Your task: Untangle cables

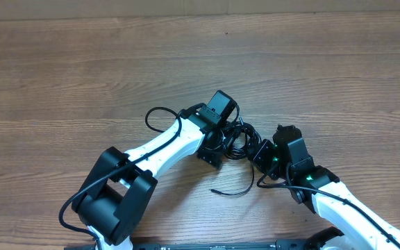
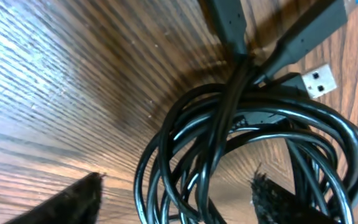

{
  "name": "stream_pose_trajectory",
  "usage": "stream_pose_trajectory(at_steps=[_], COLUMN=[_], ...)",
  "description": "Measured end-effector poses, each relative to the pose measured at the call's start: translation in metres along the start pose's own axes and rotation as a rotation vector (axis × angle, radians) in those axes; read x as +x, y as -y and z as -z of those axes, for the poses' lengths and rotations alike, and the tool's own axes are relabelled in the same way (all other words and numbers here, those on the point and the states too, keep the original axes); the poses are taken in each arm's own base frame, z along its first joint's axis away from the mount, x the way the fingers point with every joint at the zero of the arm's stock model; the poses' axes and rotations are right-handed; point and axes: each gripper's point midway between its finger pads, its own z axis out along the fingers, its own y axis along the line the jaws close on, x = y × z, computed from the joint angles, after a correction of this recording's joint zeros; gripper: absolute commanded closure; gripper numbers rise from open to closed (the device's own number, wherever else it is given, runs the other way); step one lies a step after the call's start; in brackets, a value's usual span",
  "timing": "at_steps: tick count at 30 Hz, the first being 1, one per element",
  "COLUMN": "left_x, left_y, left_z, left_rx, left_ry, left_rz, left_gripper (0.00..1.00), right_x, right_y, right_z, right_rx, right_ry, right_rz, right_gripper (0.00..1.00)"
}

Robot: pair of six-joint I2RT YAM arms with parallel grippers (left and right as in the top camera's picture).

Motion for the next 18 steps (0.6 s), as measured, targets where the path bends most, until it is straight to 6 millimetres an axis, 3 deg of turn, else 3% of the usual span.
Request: stream_pose_trajectory(at_steps=[1,8,12,14,18], left_x=[0.000,0.000,0.000,0.000,-0.001], left_y=[0.000,0.001,0.001,-0.001,-0.007], left_z=[0.000,0.000,-0.004,-0.012,-0.025], left_rx=[0.000,0.006,0.003,-0.012,-0.041], left_ry=[-0.002,-0.002,-0.002,-0.003,-0.012], left_rz=[0.003,0.009,0.011,0.010,0.000], left_gripper=[0.47,0.50,0.64,0.96,0.96], right_x=[0.001,0.003,0.003,0.003,0.004], right_y=[0.001,0.003,0.003,0.003,0.006], right_z=[0.000,0.000,0.000,0.000,0.000], right_rx=[0.005,0.012,0.013,0.013,0.023], right_ry=[-0.002,-0.014,-0.015,-0.014,-0.019], right_rz=[-0.002,-0.004,-0.005,-0.005,-0.005], right_gripper=[0.94,0.94,0.94,0.94,0.91])
